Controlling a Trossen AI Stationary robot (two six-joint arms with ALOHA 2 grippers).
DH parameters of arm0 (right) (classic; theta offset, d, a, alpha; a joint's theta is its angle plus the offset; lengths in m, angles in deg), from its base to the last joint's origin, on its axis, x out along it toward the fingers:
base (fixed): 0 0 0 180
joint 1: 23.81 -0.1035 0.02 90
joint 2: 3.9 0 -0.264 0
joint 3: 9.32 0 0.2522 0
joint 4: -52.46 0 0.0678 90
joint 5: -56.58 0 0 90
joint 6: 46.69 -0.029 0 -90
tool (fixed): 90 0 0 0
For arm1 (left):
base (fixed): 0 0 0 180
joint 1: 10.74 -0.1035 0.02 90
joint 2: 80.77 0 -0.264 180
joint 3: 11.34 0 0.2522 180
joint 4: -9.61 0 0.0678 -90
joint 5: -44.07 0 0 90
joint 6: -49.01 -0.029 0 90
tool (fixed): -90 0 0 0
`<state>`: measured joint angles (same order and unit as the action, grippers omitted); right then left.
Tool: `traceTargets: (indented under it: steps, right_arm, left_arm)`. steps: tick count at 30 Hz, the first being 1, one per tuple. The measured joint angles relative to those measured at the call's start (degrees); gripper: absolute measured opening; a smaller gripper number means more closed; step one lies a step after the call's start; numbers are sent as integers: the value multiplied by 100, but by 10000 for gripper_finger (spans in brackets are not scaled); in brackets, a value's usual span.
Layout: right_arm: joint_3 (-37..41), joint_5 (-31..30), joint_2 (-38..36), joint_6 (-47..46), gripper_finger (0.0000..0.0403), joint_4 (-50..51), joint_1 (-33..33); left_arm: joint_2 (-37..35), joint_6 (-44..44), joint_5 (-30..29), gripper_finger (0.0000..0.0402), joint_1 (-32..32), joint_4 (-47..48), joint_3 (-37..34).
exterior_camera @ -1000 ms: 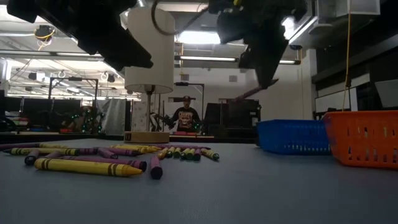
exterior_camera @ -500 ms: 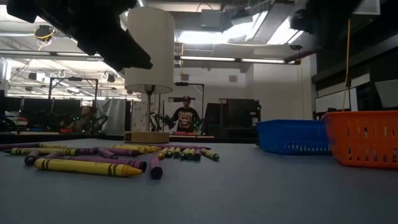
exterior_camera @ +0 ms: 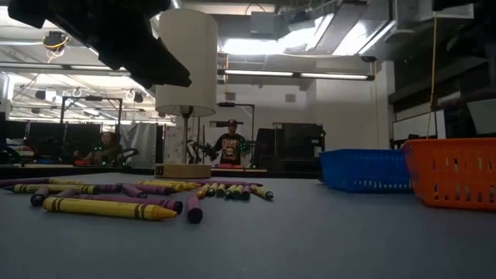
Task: Sort crayons
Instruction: Put the purple crayon into the orange bin
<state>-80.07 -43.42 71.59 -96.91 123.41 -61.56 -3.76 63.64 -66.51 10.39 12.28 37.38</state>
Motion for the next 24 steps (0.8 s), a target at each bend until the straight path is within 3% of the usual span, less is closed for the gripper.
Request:
traceTargets:
  steps: [17,24]
  right_arm:
    - [244,7,10,-54,23,-487,-124]
    - [244,50,11,-52,71,-489,-124]
  left_arm:
    - [0,196,-128,108,0,106,1]
    - [2,625,-111,108,-34,689,0]
